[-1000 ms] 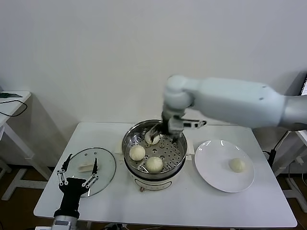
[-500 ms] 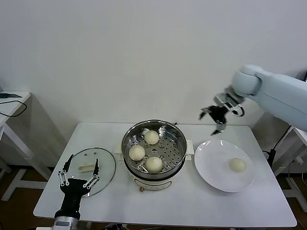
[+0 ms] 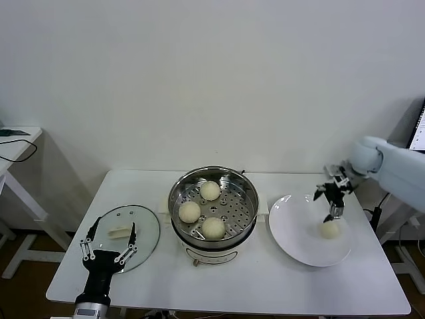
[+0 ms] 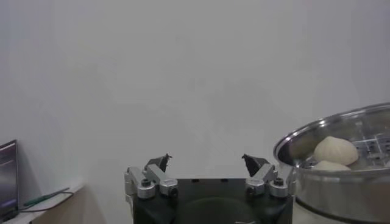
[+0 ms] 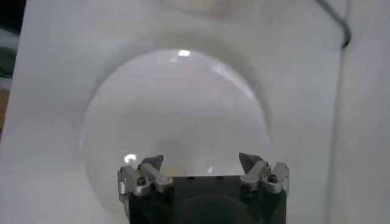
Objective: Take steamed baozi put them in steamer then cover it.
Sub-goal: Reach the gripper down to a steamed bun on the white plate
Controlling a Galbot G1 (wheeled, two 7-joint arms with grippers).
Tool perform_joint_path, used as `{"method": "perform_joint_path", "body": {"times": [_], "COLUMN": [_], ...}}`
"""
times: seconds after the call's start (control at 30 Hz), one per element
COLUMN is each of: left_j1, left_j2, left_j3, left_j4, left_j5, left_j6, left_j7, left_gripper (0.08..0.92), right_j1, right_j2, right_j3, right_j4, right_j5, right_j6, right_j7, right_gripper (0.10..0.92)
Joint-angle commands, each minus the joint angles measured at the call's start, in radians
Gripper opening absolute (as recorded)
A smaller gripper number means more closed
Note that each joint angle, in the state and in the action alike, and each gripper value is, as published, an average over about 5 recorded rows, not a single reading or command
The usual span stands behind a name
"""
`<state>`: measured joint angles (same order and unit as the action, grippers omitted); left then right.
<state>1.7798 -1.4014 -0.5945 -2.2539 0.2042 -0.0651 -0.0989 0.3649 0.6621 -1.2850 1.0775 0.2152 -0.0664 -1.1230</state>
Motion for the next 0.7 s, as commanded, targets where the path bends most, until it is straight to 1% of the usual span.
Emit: {"method": "perform_joint_path", "body": {"times": [0.03,0.27,0.7], "left_j1": [0.0,0.0,-0.001], "left_j2": [0.0,-0.001,-0.003], "left_j3": [-0.002,-0.004,-0.008], "left_j4": [0.004,0.01,0.017], "left_j5": [0.001,0.002,0.001], "left_j6": [-0.001,-0.004,-0.006], "left_j7": [0.002,0.001,0.0], "left_gripper": [0.823,0.823,0.823], "right_j1": [-0.133,-0.165,-0.191], "right_j2": [-0.009,0.012,0.031], "right_j3": [0.036,0.069,0.102], "right_j4": [-0.059,-0.088,-0.129], "right_j5": [-0.033,-0.04,-0.065], "right_j6": [-0.035,-0.038,-0.036], "right_j7": [0.064,0.092,0.09], "right_gripper": [0.823,0.823,0.815]}}
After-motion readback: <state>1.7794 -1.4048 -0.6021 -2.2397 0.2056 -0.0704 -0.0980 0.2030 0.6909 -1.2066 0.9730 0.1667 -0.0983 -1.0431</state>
